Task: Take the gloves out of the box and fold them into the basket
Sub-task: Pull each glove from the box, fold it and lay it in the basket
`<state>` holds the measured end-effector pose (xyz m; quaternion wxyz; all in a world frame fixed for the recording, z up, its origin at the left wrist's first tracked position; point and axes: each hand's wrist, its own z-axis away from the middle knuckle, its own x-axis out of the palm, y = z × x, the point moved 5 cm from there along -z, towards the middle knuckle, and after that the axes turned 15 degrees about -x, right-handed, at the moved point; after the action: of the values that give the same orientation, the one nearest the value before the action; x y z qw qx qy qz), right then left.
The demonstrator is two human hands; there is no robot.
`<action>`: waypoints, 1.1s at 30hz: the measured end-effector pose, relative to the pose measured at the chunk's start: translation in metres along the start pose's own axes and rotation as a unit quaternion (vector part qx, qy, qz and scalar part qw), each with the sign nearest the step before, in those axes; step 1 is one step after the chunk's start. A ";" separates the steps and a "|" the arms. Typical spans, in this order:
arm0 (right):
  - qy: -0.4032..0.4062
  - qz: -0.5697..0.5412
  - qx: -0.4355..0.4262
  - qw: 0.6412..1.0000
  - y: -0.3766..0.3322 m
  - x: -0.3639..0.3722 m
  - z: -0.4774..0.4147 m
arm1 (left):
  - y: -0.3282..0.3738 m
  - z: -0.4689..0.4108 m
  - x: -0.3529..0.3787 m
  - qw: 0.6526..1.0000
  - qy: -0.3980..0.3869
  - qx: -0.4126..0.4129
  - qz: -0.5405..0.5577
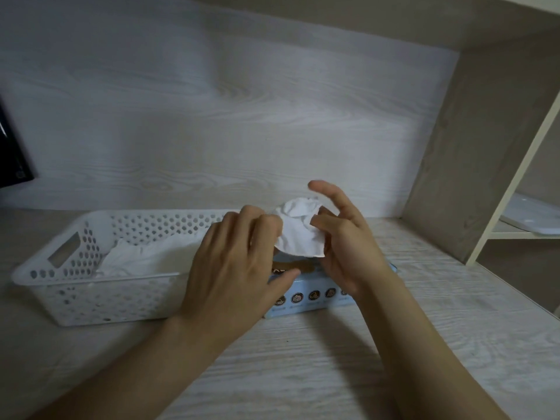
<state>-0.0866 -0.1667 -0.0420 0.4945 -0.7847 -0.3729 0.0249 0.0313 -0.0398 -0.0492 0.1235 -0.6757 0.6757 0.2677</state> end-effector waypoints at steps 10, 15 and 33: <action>-0.064 0.052 0.027 0.996 0.004 0.008 0.003 | -0.020 -0.013 -0.020 0.988 0.067 -0.090 0.106; -0.071 0.260 -0.038 0.962 -0.003 0.008 0.007 | -0.035 -0.017 -0.022 0.970 0.034 -0.178 0.163; -0.135 0.238 -0.051 0.960 -0.004 0.021 0.012 | -0.040 -0.025 -0.023 0.947 -0.034 -0.214 0.238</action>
<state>-0.0790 -0.1440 -0.0380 0.3788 -0.8644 -0.2391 0.2285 0.0766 -0.0312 -0.0243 -0.0689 -0.4959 0.7391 0.4506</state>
